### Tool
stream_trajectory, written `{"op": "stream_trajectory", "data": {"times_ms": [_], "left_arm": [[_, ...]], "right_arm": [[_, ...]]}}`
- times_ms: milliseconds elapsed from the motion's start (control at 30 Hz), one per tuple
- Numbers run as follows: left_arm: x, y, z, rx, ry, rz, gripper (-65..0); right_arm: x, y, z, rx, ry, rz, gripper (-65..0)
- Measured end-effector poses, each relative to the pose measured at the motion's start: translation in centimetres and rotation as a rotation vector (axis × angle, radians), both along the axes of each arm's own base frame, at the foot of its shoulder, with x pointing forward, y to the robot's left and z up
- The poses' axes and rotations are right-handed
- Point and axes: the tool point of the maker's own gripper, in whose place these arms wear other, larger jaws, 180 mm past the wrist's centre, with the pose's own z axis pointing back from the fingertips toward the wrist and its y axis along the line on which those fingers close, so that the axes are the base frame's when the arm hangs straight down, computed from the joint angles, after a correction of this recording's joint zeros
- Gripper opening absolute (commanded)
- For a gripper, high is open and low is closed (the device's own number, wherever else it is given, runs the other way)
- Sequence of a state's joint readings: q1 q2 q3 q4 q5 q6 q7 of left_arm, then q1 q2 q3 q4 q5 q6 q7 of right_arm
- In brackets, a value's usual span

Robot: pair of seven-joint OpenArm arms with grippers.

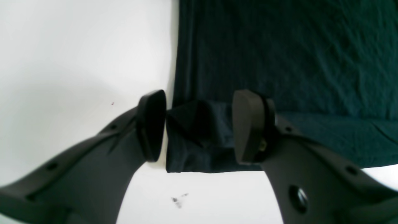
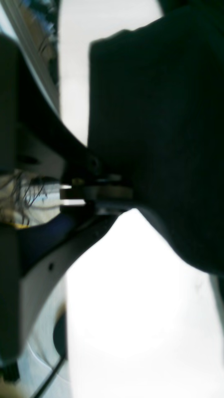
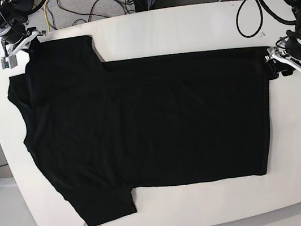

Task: Fold the T-shirt properly
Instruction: 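Grasp the sleeve edge with the right gripper and fold it inward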

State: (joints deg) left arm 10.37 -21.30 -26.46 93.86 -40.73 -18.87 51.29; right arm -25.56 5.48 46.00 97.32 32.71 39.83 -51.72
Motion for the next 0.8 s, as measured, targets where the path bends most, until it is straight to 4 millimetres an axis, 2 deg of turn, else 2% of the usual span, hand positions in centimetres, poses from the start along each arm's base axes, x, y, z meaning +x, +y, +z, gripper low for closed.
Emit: {"op": "stream_trajectory", "data": {"times_ms": [100,233,367,500,600,800], "left_arm": [[0.4,0.0,0.4,0.001,-0.014,0.000,-32.6],[0.5,0.0,0.4,0.003,-0.015,0.000,-32.6],[1.1,-0.1,0.9,0.000,-0.032,-0.003,-32.6],[1.2,-0.1,1.0,0.000,-0.034,-0.004,-32.6],[2.0,-0.1,1.7,0.001,-0.056,-0.005,-32.6],[2.3,-0.1,1.9,0.003,-0.063,-0.005,-32.6]], "right_arm": [[1.2,1.6,2.4,-0.056,-0.009,0.103,-65.0],[5.3,4.0,6.3,-0.012,-0.155,0.176,-65.0],[8.1,4.9,7.2,-0.006,-0.185,0.213,-65.0],[12.2,7.1,9.5,0.027,-0.296,0.270,-65.0],[14.5,8.1,9.1,0.076,-0.308,0.287,-65.0],[18.5,9.2,7.9,0.197,-0.306,0.273,-65.0]]}}
